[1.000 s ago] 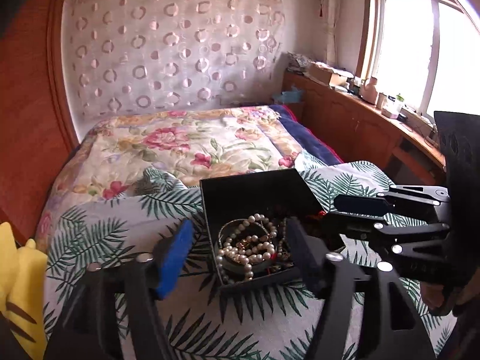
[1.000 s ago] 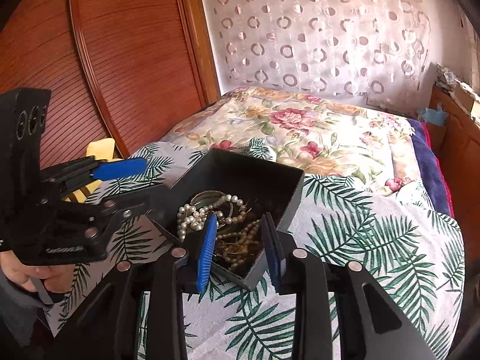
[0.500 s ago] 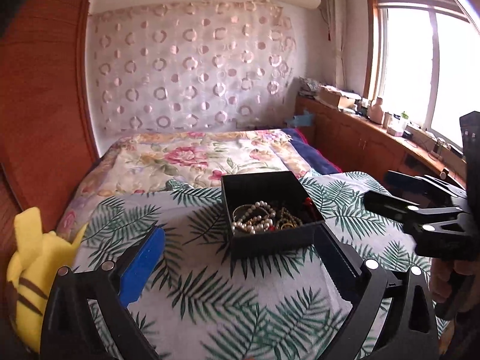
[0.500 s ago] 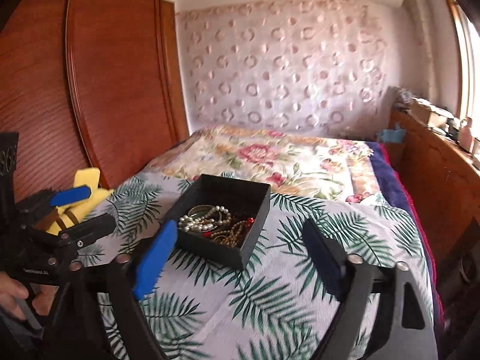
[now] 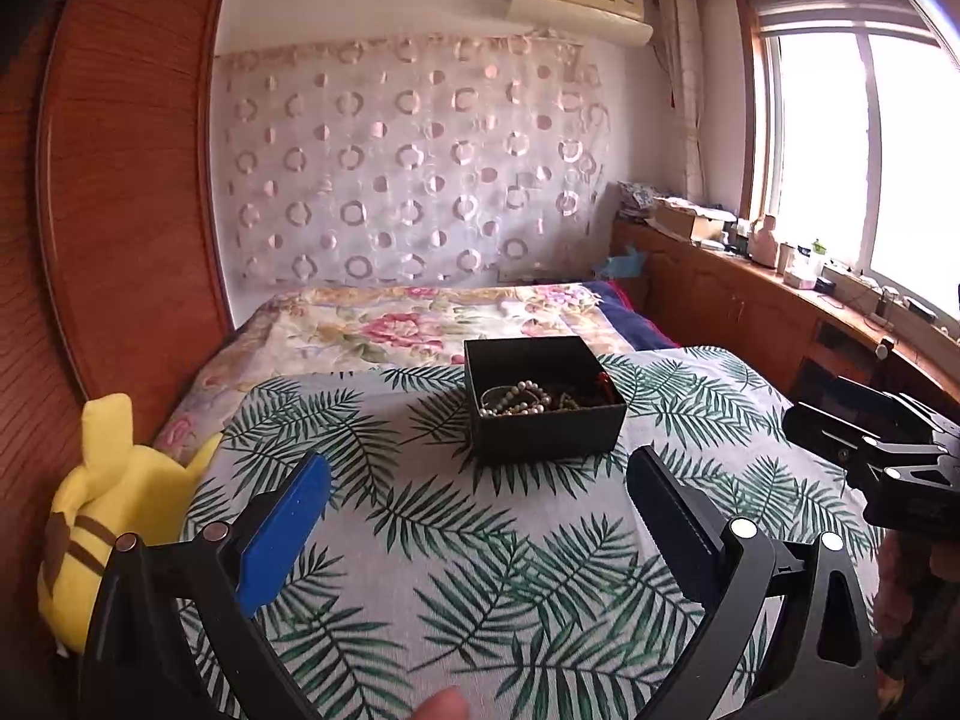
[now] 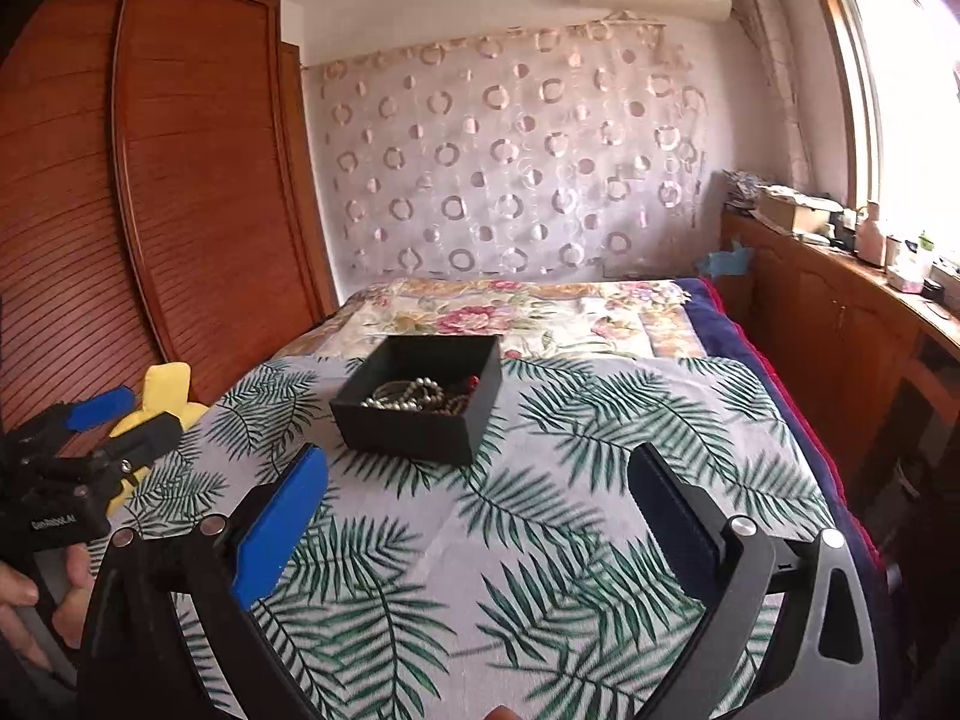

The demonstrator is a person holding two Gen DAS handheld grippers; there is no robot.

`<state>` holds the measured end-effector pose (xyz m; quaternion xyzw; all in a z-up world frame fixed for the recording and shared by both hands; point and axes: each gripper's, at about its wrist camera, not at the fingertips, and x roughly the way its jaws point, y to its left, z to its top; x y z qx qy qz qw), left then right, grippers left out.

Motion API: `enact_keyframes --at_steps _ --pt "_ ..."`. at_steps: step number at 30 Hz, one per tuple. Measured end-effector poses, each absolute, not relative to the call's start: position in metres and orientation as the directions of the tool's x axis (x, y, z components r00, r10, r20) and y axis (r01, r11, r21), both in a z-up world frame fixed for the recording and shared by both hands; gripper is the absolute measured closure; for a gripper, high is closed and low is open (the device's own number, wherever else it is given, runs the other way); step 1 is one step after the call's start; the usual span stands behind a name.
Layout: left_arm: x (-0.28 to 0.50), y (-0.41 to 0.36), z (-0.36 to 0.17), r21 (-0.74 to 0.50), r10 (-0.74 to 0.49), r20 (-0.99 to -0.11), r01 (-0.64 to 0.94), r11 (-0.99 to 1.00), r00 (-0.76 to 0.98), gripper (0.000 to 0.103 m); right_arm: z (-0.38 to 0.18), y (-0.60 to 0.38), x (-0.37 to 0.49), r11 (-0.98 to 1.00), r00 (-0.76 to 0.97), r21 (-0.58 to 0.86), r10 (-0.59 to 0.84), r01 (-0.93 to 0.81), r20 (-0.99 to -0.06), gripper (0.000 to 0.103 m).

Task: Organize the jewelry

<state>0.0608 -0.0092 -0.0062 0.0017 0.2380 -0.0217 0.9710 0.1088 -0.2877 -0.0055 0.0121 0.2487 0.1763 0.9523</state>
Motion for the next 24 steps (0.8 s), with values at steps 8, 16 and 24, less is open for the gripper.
enact_keyframes --at_steps 8,16,24 --pt "0.053 -0.018 -0.007 -0.004 -0.047 -0.471 0.052 0.999 0.881 0.007 -0.010 -0.296 0.093 0.941 0.824 0.108 0.334 -0.321 -0.458 0.002" --pt "0.055 -0.022 -0.012 -0.023 -0.071 -0.486 0.068 0.997 0.871 0.008 -0.007 -0.293 0.085 0.949 0.841 0.087 0.309 -0.303 -0.444 0.002" --pt "0.053 -0.021 -0.013 -0.019 -0.056 -0.477 0.053 0.998 0.877 0.007 -0.010 -0.293 0.083 0.950 0.838 0.095 0.309 -0.299 -0.450 0.002"
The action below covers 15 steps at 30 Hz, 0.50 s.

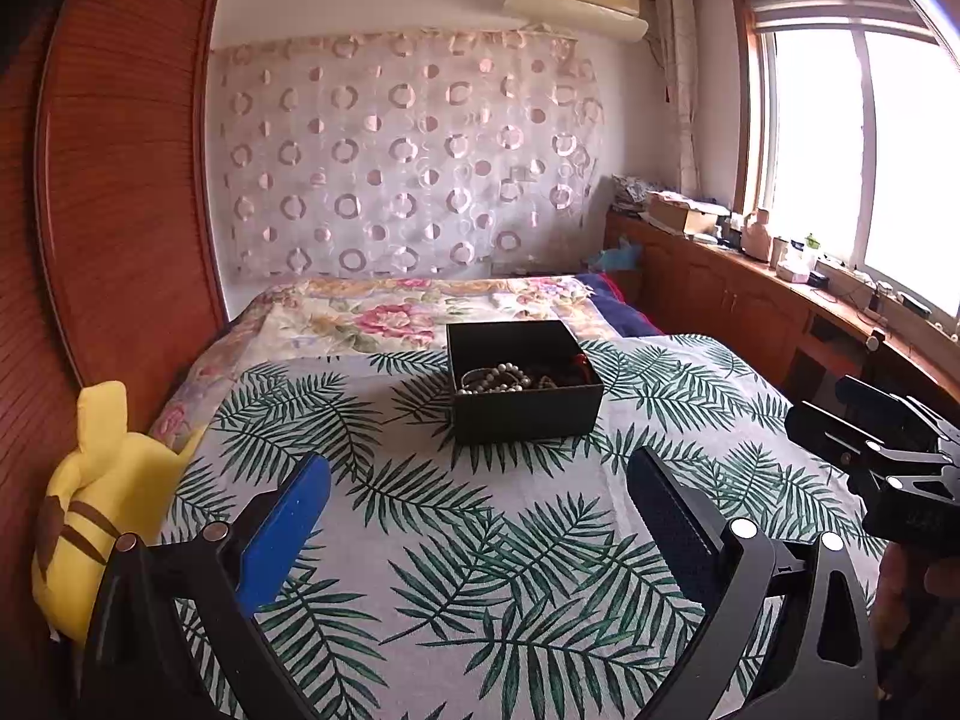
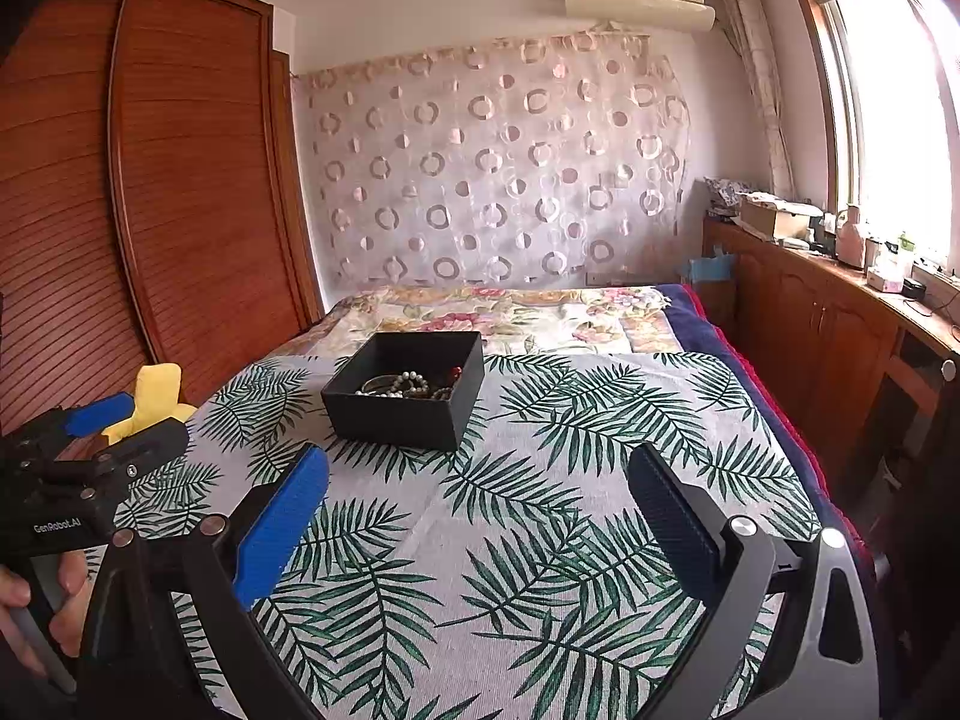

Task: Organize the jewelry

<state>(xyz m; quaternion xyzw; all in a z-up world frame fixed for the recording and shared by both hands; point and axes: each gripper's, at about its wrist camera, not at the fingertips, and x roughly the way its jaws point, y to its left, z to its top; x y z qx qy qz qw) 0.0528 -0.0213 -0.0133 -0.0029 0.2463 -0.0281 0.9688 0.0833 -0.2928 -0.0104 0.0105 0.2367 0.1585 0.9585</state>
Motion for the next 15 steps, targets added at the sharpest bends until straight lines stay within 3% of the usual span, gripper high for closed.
enact_keyframes --at_steps 15 --pt "0.0519 -0.0214 -0.0133 -0.013 -0.053 -0.475 0.053 0.998 0.878 0.007 -0.0128 -0.2915 0.0823 0.949 0.835 0.096 0.310 -0.300 -0.455 0.002"
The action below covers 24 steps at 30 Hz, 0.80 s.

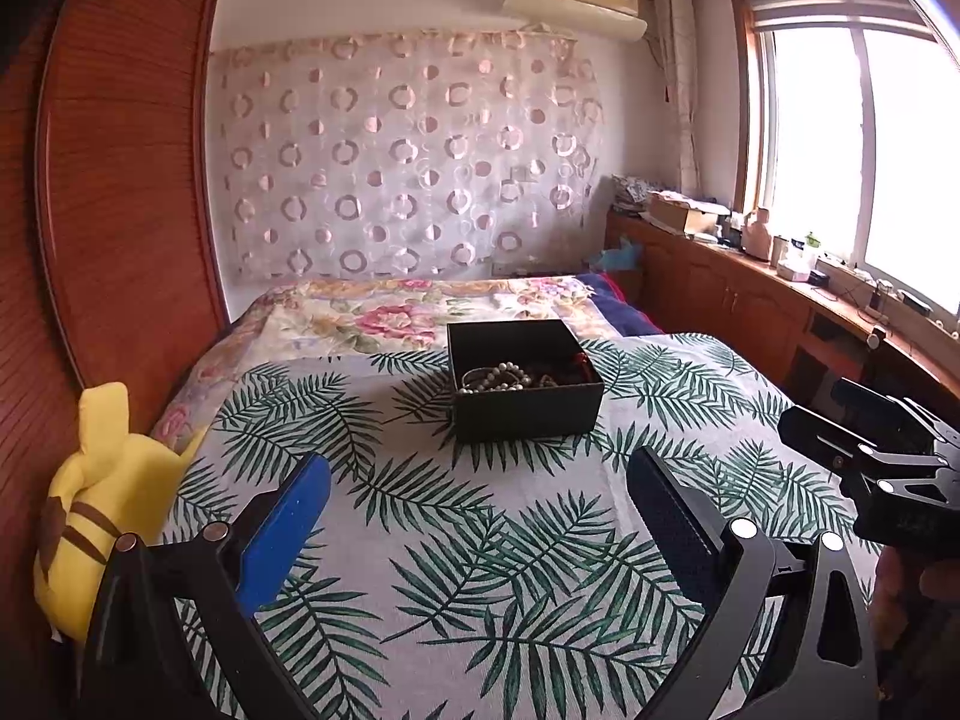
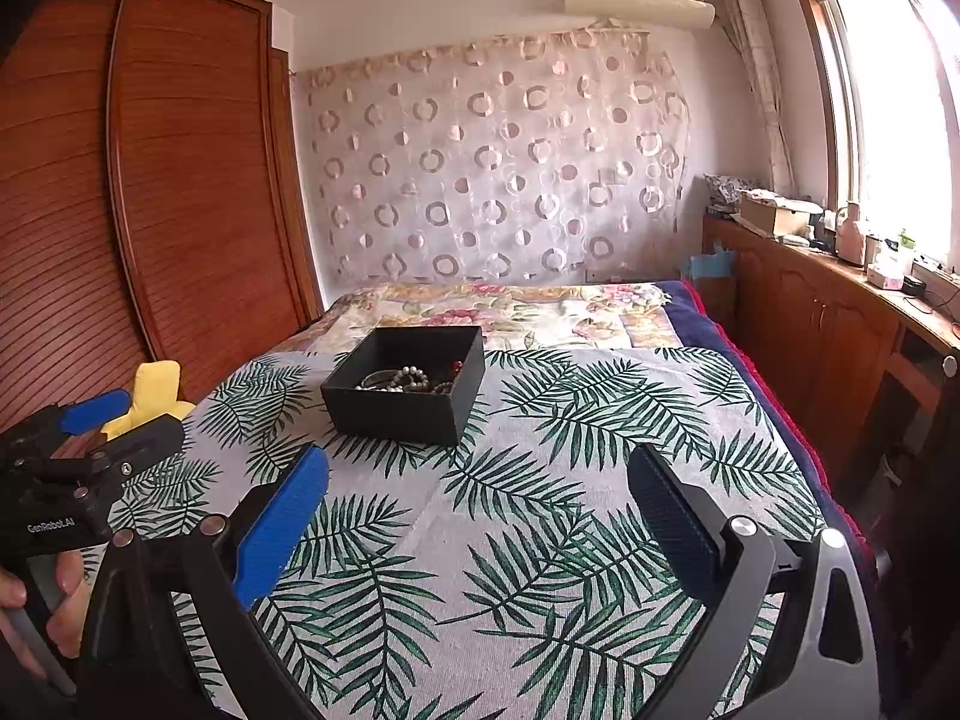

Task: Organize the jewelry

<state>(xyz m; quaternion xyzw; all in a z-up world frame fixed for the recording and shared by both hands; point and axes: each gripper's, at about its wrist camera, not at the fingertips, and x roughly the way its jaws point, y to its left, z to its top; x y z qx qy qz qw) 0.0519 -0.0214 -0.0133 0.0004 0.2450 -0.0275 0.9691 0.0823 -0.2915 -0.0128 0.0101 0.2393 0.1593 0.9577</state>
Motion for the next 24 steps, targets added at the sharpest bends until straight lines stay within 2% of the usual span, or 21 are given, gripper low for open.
enact_keyframes --at_steps 24 --pt "0.0505 -0.0211 -0.0108 -0.013 -0.046 -0.466 0.045 0.999 0.883 0.007 -0.0154 -0.2929 0.0829 0.949 0.833 0.098 0.311 -0.300 -0.457 0.002"
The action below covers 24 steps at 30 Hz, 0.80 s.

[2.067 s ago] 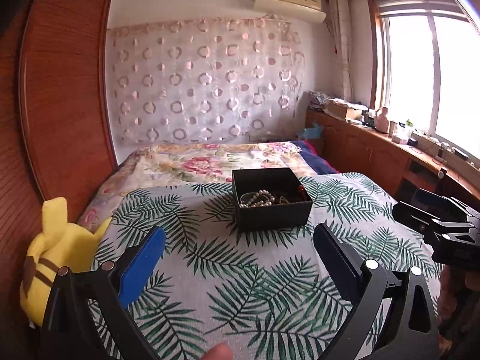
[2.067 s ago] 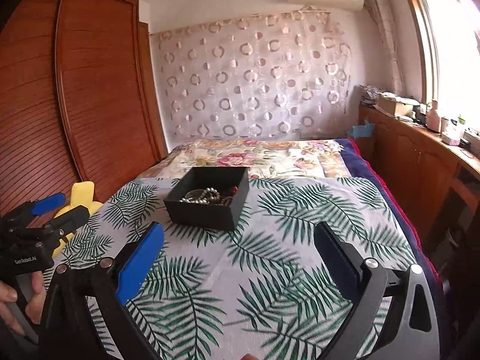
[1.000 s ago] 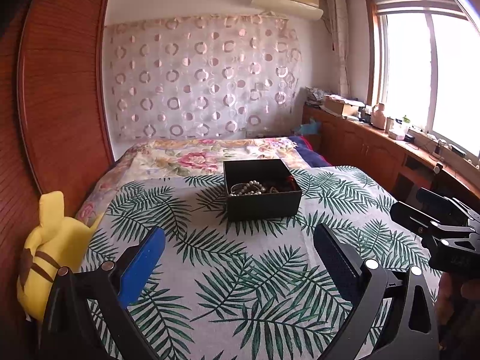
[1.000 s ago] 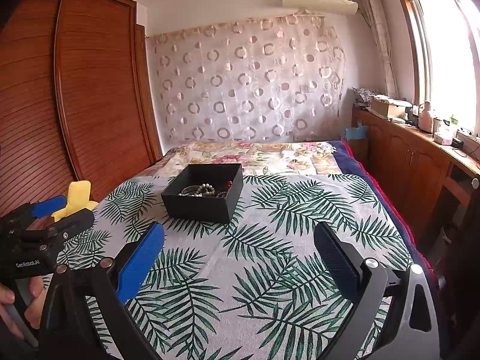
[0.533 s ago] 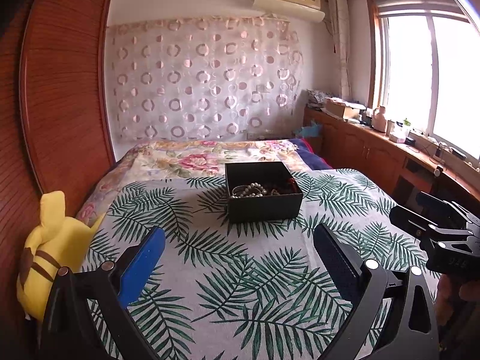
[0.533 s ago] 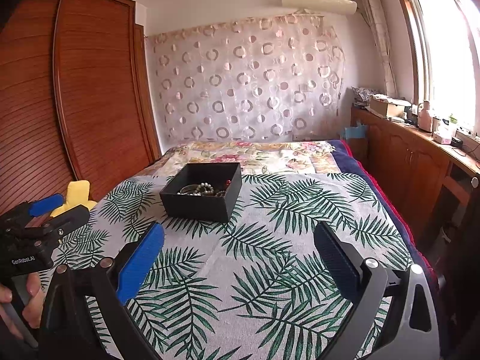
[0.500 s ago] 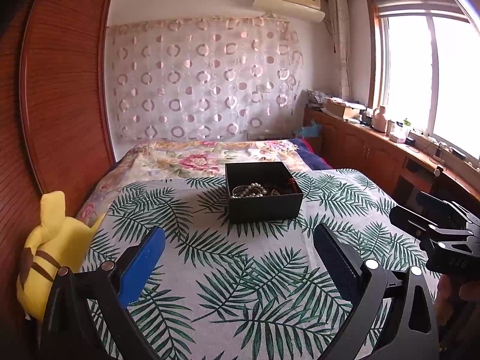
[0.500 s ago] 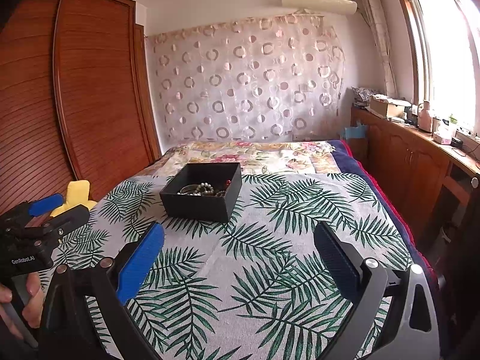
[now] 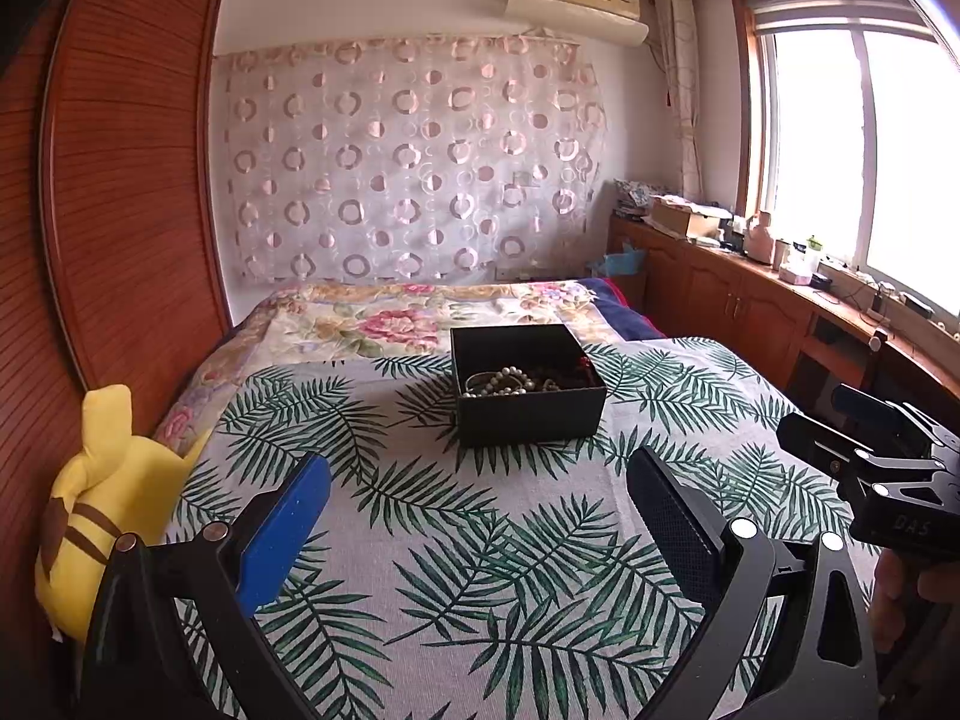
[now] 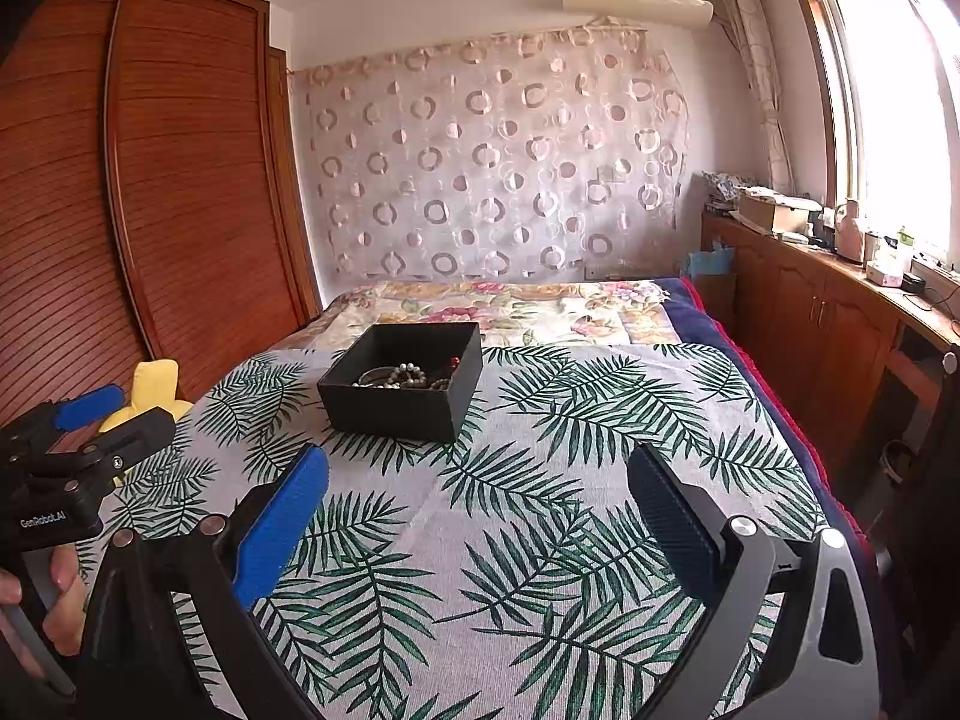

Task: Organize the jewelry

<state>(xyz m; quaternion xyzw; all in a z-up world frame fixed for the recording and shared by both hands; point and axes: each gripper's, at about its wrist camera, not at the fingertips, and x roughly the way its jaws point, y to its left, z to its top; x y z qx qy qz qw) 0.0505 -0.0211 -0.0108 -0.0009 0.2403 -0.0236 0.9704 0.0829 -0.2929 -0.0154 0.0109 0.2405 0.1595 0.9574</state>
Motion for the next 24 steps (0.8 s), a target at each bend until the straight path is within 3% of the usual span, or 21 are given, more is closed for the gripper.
enact_keyframes --at_steps 24 --pt "0.047 -0.022 0.000 -0.005 -0.043 -0.451 0.045 0.999 0.892 0.007 -0.017 -0.297 0.082 0.951 0.841 0.100 0.305 -0.291 -0.447 0.002"
